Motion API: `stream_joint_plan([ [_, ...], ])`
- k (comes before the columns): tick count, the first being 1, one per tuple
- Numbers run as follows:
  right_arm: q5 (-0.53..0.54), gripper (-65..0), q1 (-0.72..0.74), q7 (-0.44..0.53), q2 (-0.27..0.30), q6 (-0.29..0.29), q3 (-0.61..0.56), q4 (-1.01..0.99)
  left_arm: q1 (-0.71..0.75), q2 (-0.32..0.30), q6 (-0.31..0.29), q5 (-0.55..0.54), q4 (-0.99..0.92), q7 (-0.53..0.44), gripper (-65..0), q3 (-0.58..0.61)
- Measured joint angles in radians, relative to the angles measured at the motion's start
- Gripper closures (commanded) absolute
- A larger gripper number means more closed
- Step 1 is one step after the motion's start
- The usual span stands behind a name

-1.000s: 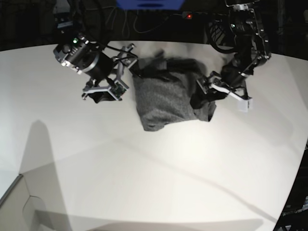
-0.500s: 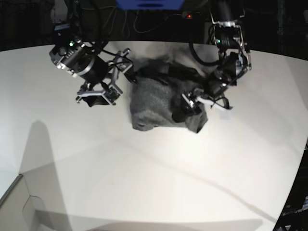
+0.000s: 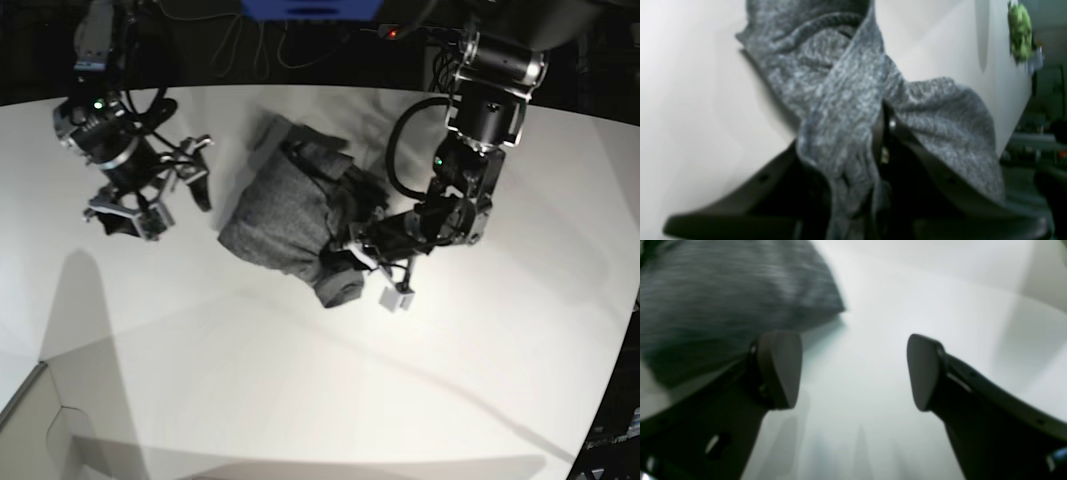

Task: Layout the t-shirt on the table in an organized manner, then fold the t-shirt properly
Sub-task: 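Press and tuck the bundle's loose flap with the left gripper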

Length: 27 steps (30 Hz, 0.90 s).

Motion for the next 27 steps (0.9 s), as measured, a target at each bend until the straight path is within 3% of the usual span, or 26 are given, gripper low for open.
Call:
stream_joint_plan([
  [4, 0.000, -49.4, 0.019, -0.011, -0.005, 0.000, 0.069, -0.001, -0.143, -0.016, 0.017, 0.044, -0.021, 0.054, -0.1, 0.241],
  [8, 0.005, -49.4, 0.025, -0.008, -0.005, 0.000, 0.145, 0.000, -0.234, -0.016, 0.032, 0.069, -0.021, 0.044, -0.1, 0.415],
  [14, 0.011, -49.4, 0.040, -0.006, -0.011, 0.000, 0.214, -0.001, -0.324, -0.015, 0.039, 0.083, -0.021, -0.122, -0.1, 0.680],
  [18, 0.000, -49.6, 0.055, -0.014, -0.021, 0.000, 0.296, -0.002, -0.337, -0.018, 0.039, 0.103, -0.023, -0.259, -0.1, 0.780],
  [21, 0.000, -49.6, 0.082, -0.018, -0.036, 0.000, 0.362, -0.005, -0.344, 0.000, 0.035, 0.235, -0.023, -0.318, -0.1, 0.806],
  [25, 0.003, -49.6, 0.087, -0.014, -0.047, 0.000, 0.426, -0.005, -0.348, 0.064, 0.026, 0.479, -0.024, -0.322, -0.1, 0.809],
  [27, 0.003, -49.6, 0.080, -0.014, -0.046, 0.000, 0.441, -0.005, -0.348, 0.095, -0.045, 0.570, -0.027, -0.325, -0.1, 0.805],
])
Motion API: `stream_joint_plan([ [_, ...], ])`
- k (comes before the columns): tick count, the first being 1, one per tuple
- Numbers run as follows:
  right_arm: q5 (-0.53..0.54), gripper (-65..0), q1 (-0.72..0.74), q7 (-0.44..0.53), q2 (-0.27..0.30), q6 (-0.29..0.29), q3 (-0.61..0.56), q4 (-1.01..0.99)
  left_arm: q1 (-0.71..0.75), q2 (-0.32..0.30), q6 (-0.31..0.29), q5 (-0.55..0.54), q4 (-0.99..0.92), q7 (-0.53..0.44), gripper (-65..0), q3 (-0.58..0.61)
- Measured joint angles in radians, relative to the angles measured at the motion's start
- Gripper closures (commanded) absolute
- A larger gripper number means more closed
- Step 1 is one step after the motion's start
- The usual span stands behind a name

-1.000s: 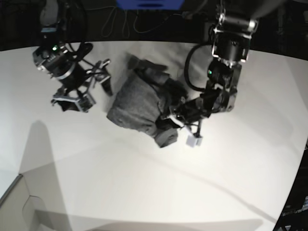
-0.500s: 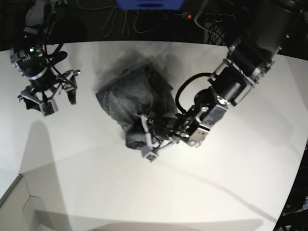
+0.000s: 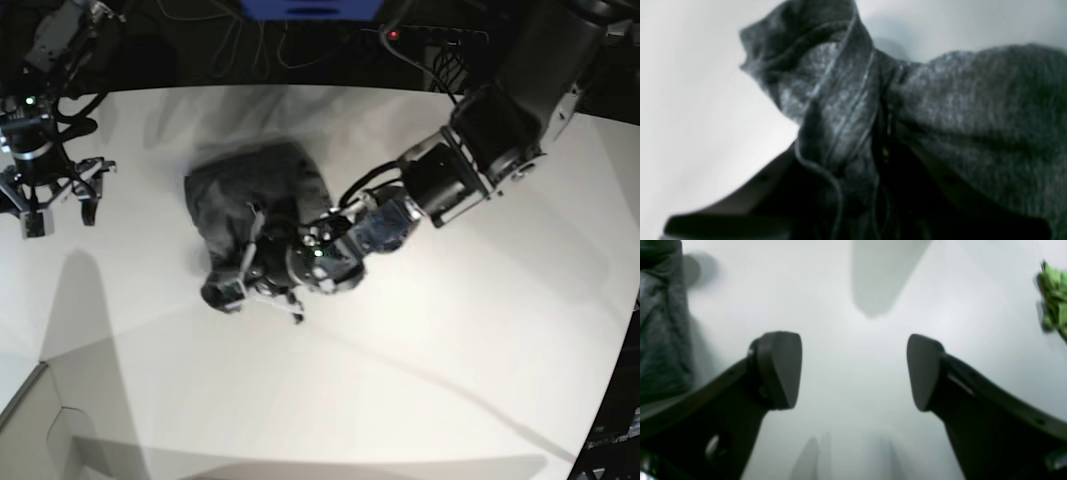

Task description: Layout the t-shirt on the table in an organized manner, then fold the t-shirt properly

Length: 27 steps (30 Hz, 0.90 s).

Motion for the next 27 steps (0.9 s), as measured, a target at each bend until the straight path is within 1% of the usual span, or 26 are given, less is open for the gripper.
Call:
stream_joint_plan([
  [2, -0.003, -49.6, -0.003, -0.003, 0.002, 0.000, 0.002, 0.000, 0.000, 0.030, -0.074, 0.050, -0.005, 0.000, -0.1, 0.000],
  [3, -0.003, -49.6, -0.003, -0.003, 0.002, 0.000, 0.001, 0.000, 0.002, 0.045, -0.097, 0.074, -0.006, 0.000, -0.1, 0.000],
  [4, -0.003, -49.6, -0.006, 0.002, 0.002, 0.000, 0.001, 0.000, 0.003, 0.055, -0.107, 0.081, -0.006, -0.001, -0.4, 0.000],
  [5, 0.000, -49.6, -0.012, 0.005, 0.002, 0.000, 0.002, 0.000, 0.004, 0.058, -0.108, 0.082, -0.006, 0.000, -2.1, 0.000],
  [6, 0.004, -49.6, -0.018, 0.003, 0.001, 0.000, 0.006, 0.000, 0.004, 0.058, -0.112, 0.087, -0.006, 0.004, -4.6, 0.000],
  [8, -0.005, -49.6, -0.025, -0.004, 0.000, 0.000, 0.012, 0.000, -0.001, 0.052, -0.112, 0.097, -0.006, 0.040, -12.9, 0.000],
  [11, -0.003, -49.6, -0.024, -0.003, 0.002, 0.000, 0.011, 0.000, -0.008, 0.045, -0.108, 0.100, 0.000, 0.042, -27.0, -0.002],
  [13, -0.003, -49.6, -0.024, 0.001, 0.002, 0.000, 0.010, 0.000, -0.020, 0.044, -0.107, 0.100, 0.000, 0.050, -33.2, -0.002],
  [15, -0.003, -49.6, -0.025, -0.001, 0.002, 0.000, 0.010, 0.000, -0.026, 0.042, -0.107, 0.099, 0.000, 0.050, -37.8, -0.016],
  [17, -0.003, -49.6, -0.024, 0.000, 0.002, 0.000, 0.010, 0.000, -0.018, 0.031, -0.116, 0.099, 0.008, 0.049, -40.2, -0.082],
  [19, -0.003, -49.6, -0.024, -0.001, 0.002, 0.000, 0.011, 0.000, -0.013, 0.006, -0.117, 0.104, 0.053, 0.064, -40.5, -0.167],
  [23, -0.003, -49.6, -0.026, 0.000, 0.000, 0.000, 0.011, 0.000, -0.004, -0.072, -0.114, 0.096, 0.244, 0.064, -40.6, -0.383],
  [24, -0.003, -49.6, -0.028, -0.001, -0.001, 0.000, 0.011, 0.000, 0.010, -0.089, -0.107, 0.095, 0.301, 0.087, -40.6, -0.439],
  [25, -0.003, -49.6, -0.030, 0.000, -0.002, 0.000, 0.010, 0.000, 0.032, -0.107, -0.102, 0.089, 0.358, 0.135, -40.5, -0.499],
  [27, -0.003, -49.6, -0.044, 0.003, -0.019, 0.000, 0.006, 0.000, 0.120, -0.154, -0.109, 0.088, 0.483, 0.226, -40.5, -0.614],
])
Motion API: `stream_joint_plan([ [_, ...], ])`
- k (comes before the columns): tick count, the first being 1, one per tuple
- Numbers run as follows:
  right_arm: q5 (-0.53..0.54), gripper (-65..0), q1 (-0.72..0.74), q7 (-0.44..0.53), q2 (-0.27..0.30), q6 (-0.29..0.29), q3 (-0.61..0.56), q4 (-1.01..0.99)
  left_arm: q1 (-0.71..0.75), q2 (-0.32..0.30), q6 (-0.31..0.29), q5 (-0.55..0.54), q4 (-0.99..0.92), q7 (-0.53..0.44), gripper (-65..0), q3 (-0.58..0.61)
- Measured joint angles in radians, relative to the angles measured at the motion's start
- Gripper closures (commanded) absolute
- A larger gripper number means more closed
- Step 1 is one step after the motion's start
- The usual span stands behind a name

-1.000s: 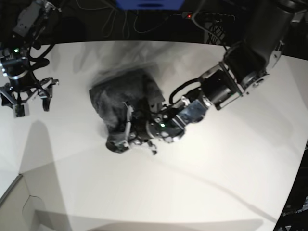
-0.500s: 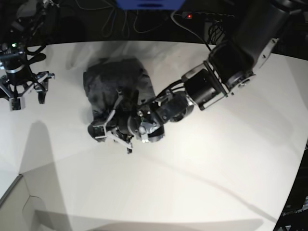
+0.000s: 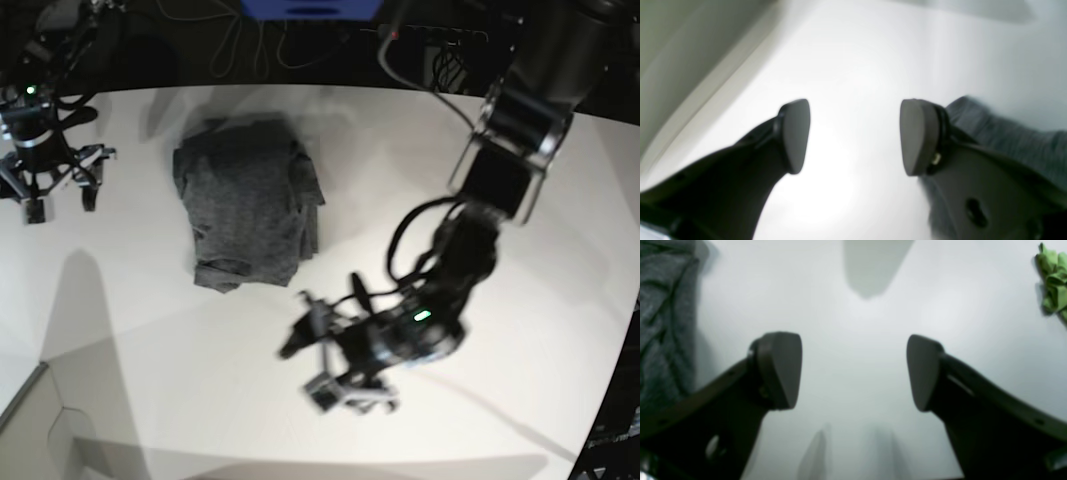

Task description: Layout the t-shirt on the table in an organized manner, then fold the t-shirt properly

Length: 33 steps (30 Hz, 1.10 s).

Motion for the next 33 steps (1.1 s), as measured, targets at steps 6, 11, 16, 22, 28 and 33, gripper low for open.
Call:
stream_joint_plan([
  [6, 0.005, -49.2, -0.006, 0.004, -0.015, 0.002, 0.012, -0.003, 0.359, -0.110, 0.013, -0.040, 0.222, 0.088, -40.4, -0.469],
  [11, -0.002, -48.7, -0.001, -0.003, -0.053, 0.000, 0.081, -0.099, 0.712, -0.099, 0.004, -0.223, 0.318, 0.117, -40.3, -0.844],
  [16, 0.009, -37.7, -0.006, 0.011, -0.059, 0.004, 0.132, -0.214, 1.007, -0.001, 0.005, -0.304, 0.462, 0.097, -28.2, -1.098],
  [22, 0.002, -4.8, -0.019, 0.000, -0.059, 0.003, 0.290, -0.217, 1.201, 0.228, -0.002, -0.289, 0.599, 0.122, 0.0, -1.297],
  [28, 0.006, 0.0, -0.031, -0.054, -0.086, 0.002, 0.461, -0.225, 1.246, 0.288, -0.006, -0.302, 0.564, 0.093, 0.0, -1.284],
  [33, 0.005, 0.0, -0.094, -0.058, -0.090, 0.000, 0.468, -0.405, 1.210, 0.229, -0.018, -0.152, 0.244, 0.039, 0.0, -1.126],
])
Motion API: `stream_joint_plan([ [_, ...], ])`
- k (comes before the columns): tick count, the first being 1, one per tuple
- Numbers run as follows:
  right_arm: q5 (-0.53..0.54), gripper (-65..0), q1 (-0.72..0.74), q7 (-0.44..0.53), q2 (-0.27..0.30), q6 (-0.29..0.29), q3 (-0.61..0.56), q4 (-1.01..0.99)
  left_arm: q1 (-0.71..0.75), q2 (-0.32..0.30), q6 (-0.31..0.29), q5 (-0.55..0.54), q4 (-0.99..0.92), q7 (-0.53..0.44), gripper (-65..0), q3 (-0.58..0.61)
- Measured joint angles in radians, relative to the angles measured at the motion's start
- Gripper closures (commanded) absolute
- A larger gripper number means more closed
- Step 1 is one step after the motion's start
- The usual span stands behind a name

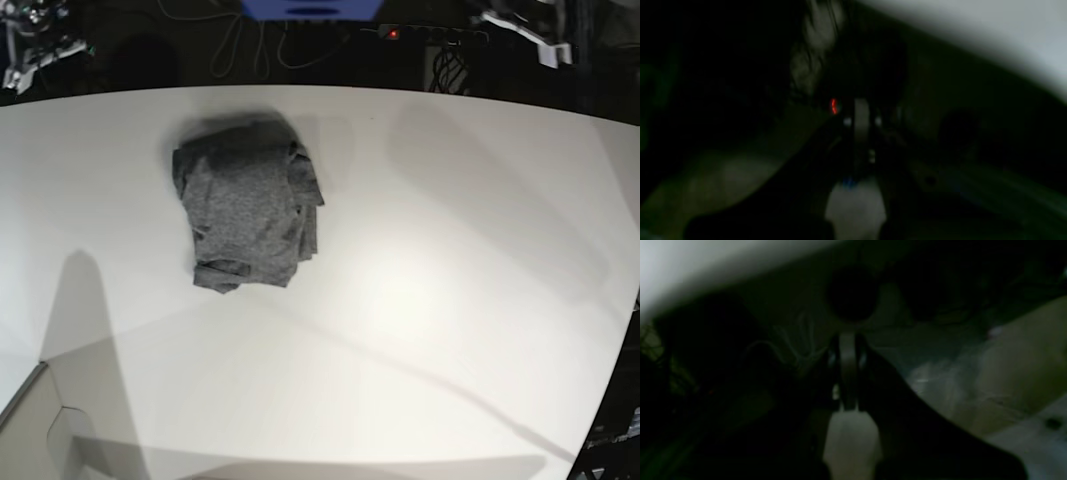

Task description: Layout the t-shirt on the table in an organized manner, then fold the t-shirt properly

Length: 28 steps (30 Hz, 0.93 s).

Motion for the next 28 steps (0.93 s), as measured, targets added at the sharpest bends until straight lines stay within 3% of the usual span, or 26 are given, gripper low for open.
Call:
stream_joint_plan([
  [5, -0.042, 0.0, -0.009, 0.175, -0.024, 0.000, 0.001, -0.229, -0.142, -0.054, -0.121, 0.197, -0.410, -0.256, -0.1, 0.158],
  [6, -0.058, 0.0, -0.011, 0.222, -0.025, -0.001, 0.002, -0.284, -0.188, -0.061, -0.119, 0.258, -0.521, -0.287, -0.1, 0.175],
  [9, -0.063, 0.0, -0.017, 0.360, -0.027, -0.009, 0.001, -0.502, -0.325, -0.105, -0.099, 0.311, -0.900, -0.464, -0.1, 0.167],
  [14, -0.053, 0.0, -0.006, 0.771, -0.024, -0.015, -0.006, -0.907, -0.567, -0.190, -0.072, 0.298, -1.507, -0.845, -0.1, 0.175],
  [16, -0.068, 0.0, -0.007, 0.954, -0.018, -0.074, -0.032, -1.060, -0.611, -0.192, 0.041, 0.307, -1.575, -0.888, -0.1, 0.175],
  [20, -0.135, 0.0, -0.008, 1.178, 0.046, -0.249, -0.121, -1.327, -0.599, -0.191, 0.291, 0.305, -1.501, -0.851, -0.2, 0.223],
  [21, -0.136, 0.0, -0.009, 1.221, 0.065, -0.298, -0.145, -1.370, -0.597, -0.192, 0.327, 0.310, -1.494, -0.849, -0.2, 0.266],
  [24, -0.129, 0.0, -0.014, 1.256, 0.095, -0.451, -0.312, -1.397, -0.601, -0.167, 0.442, 0.329, -1.495, -0.827, -0.2, 0.389],
  [28, -0.140, 0.0, -0.004, 1.254, 0.097, -0.635, -0.511, -1.400, -0.608, -0.118, 0.525, 0.329, -1.495, -0.829, -0.2, 0.414],
])
